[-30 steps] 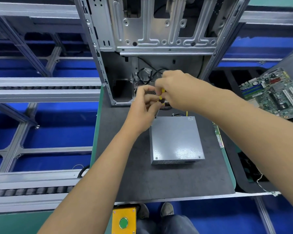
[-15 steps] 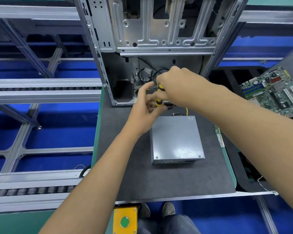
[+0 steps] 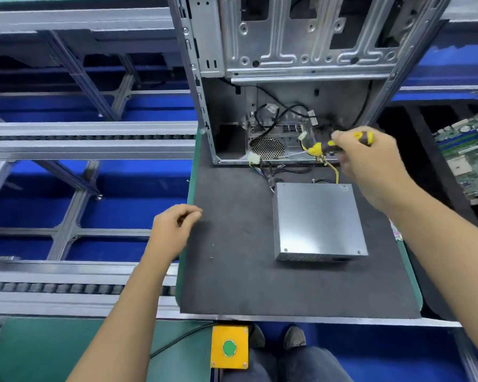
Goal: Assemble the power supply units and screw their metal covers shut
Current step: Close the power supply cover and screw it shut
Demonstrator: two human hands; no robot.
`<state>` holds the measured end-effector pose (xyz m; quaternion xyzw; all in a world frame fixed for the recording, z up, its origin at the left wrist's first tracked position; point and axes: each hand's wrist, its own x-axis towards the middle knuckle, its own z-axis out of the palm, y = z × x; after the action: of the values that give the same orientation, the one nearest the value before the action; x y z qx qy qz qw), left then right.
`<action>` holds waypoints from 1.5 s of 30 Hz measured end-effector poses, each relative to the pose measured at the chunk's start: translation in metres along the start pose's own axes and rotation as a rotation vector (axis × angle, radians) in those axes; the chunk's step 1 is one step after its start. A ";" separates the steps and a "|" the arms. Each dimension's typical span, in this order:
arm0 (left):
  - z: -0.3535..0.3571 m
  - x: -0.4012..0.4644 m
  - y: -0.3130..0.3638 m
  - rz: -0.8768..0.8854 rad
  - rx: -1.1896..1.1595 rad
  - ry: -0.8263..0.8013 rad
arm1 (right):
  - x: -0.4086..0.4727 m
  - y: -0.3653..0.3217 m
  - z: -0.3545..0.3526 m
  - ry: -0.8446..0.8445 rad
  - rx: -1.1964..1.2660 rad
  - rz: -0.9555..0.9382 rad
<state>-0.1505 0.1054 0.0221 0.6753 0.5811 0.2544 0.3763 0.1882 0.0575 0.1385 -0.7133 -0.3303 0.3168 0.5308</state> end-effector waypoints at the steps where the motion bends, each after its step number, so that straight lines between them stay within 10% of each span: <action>1: -0.003 -0.006 -0.011 0.008 0.054 -0.037 | -0.004 0.013 -0.001 0.005 0.156 0.105; 16: 0.040 -0.024 -0.030 0.211 0.316 -0.128 | -0.032 0.066 -0.004 0.018 0.485 0.331; 27: 0.085 -0.028 0.064 -0.153 -1.054 -0.112 | -0.061 0.068 -0.003 -0.149 0.513 0.326; 45: 0.092 -0.039 0.087 -0.108 -1.047 -0.122 | -0.073 0.072 -0.020 -0.139 0.357 0.291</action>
<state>-0.0346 0.0442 0.0415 0.3795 0.3873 0.4508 0.7091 0.1715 -0.0275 0.0814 -0.6247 -0.1983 0.4916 0.5733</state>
